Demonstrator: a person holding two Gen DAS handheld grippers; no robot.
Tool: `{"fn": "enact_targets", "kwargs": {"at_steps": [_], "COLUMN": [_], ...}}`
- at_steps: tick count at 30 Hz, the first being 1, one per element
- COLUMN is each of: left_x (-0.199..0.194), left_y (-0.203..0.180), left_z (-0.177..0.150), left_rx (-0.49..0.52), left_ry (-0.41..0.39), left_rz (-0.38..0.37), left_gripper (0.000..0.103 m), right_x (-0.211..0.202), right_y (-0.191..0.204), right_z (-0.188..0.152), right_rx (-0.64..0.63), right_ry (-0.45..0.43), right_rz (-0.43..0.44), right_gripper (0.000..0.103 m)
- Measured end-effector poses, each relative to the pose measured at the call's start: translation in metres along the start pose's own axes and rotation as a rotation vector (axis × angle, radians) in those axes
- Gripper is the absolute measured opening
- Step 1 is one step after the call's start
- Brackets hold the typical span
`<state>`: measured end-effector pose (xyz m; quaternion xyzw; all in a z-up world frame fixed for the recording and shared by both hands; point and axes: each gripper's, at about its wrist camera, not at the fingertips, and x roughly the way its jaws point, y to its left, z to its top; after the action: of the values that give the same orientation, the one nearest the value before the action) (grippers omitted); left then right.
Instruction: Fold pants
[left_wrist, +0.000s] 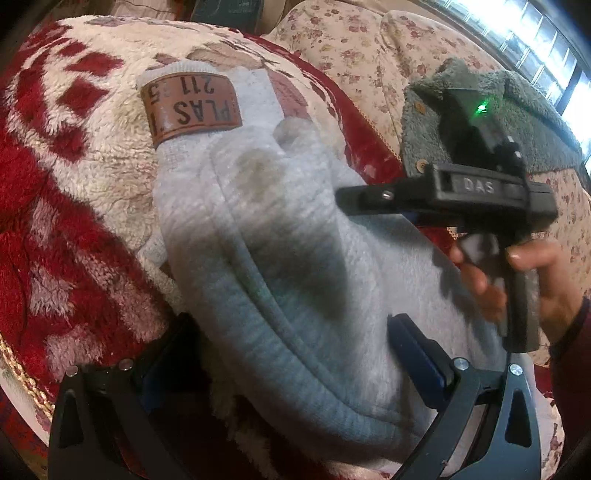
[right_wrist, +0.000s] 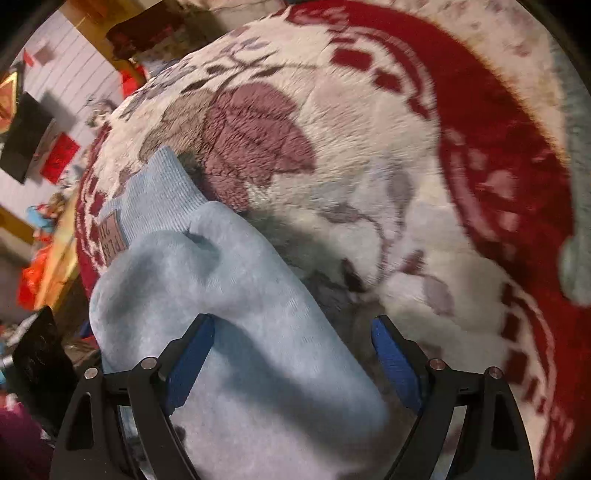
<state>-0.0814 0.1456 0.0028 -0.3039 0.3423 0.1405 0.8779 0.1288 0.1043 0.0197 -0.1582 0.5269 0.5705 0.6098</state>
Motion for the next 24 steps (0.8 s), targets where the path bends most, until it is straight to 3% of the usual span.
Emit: {"fn": "enact_targets", "kwargs": {"at_steps": [2, 3, 4, 5, 6, 8, 9, 15, 19, 24], "left_x": [0.000, -0.001, 0.000, 0.003, 0.005, 0.002, -0.002, -0.036, -0.063, -0.087], "left_y": [0.003, 0.005, 0.009, 0.014, 0.019, 0.013, 0.007, -0.044, -0.090, -0.161], "left_z": [0.003, 0.004, 0.007, 0.009, 0.011, 0.013, 0.014, 0.032, 0.037, 0.018], "left_rx": [-0.021, -0.034, -0.050, -0.070, -0.096, -0.075, -0.047, 0.138, 0.327, 0.632], "left_ry": [-0.016, -0.022, -0.028, -0.013, -0.004, -0.014, -0.030, -0.157, -0.257, -0.348], "left_rz": [-0.050, -0.063, -0.051, -0.075, -0.116, -0.132, -0.126, -0.109, -0.091, -0.065], "left_gripper": [0.098, 0.089, 0.059, 0.048, 0.046, 0.036, 0.034, 0.030, 0.030, 0.030], "right_x": [0.007, 0.010, 0.010, 0.007, 0.006, -0.001, -0.006, -0.051, -0.105, -0.183], "right_y": [0.005, 0.011, 0.018, 0.029, 0.035, 0.049, 0.054, 0.071, 0.065, 0.055], "right_z": [0.000, -0.001, -0.002, -0.003, -0.004, -0.005, -0.005, -0.004, -0.012, -0.057], "right_rx": [-0.013, -0.033, -0.059, -0.107, -0.127, -0.179, -0.195, -0.234, -0.217, -0.223], "right_ry": [-0.011, -0.013, -0.021, -0.046, -0.052, -0.061, -0.065, -0.149, -0.259, -0.427], "right_rz": [0.037, 0.058, 0.067, 0.033, 0.019, -0.028, -0.048, -0.083, -0.060, -0.055], "right_gripper": [0.087, 0.069, 0.061, 0.054, 0.044, 0.036, 0.030, 0.025, 0.025, 0.028]}}
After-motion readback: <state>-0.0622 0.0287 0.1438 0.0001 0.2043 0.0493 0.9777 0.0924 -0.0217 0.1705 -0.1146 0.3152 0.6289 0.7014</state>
